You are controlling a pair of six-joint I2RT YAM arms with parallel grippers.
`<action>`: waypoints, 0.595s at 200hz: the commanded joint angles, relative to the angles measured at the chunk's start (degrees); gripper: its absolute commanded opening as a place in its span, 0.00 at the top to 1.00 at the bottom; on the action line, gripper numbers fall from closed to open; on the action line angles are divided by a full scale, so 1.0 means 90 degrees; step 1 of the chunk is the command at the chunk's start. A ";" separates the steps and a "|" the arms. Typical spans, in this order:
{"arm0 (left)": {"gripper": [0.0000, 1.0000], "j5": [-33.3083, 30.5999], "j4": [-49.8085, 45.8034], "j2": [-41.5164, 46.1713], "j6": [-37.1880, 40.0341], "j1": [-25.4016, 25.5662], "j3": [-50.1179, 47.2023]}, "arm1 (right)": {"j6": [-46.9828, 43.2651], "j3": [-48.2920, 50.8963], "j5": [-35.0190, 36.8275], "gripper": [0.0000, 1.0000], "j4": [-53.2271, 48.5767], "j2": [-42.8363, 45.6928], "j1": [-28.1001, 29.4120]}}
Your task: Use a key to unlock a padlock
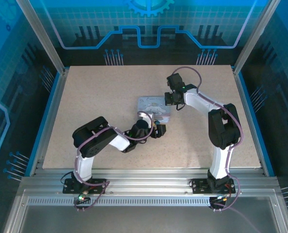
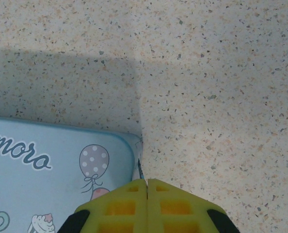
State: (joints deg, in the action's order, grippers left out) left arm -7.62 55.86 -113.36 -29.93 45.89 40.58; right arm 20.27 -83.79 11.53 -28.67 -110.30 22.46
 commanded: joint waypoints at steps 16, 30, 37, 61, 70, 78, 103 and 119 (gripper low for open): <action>0.32 0.0837 0.0981 -0.0167 -0.0271 -0.0205 -0.0118 | -0.0024 0.0050 -0.0079 1.00 0.0036 0.0010 0.0014; 0.35 0.0943 0.1005 -0.0163 -0.0343 -0.0258 -0.0124 | -0.0024 0.0068 -0.0080 1.00 0.0042 0.0019 0.0032; 0.37 0.1012 0.1030 -0.0177 -0.0381 -0.0274 -0.0133 | -0.0009 0.0075 -0.0074 1.00 0.0043 0.0029 0.0042; 0.41 0.1211 0.1079 -0.0242 -0.0535 -0.0344 -0.0115 | 0.0022 0.0095 -0.0072 1.00 0.0056 0.0053 0.0053; 0.44 0.1306 0.1105 -0.0288 -0.0579 -0.0367 -0.0086 | 0.0023 0.0088 -0.0085 1.00 0.0054 0.0056 0.0071; 0.46 0.1375 0.1152 -0.0322 -0.0616 -0.0368 -0.0060 | 0.0023 0.0078 -0.0077 1.00 0.0055 0.0058 0.0090; 0.53 0.1469 0.1198 -0.0439 -0.0768 -0.0377 0.0027 | 0.0018 0.0074 -0.0051 1.00 0.0040 0.0058 0.0140; 0.52 0.1486 0.1164 -0.0510 -0.0839 -0.0377 0.0079 | 0.0031 0.0090 -0.0053 1.00 0.0041 0.0068 0.0147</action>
State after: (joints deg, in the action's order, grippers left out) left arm 3.18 63.18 -116.57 -35.94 42.74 39.99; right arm 20.29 -83.64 11.60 -27.83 -110.30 22.72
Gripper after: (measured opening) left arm 0.471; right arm 0.059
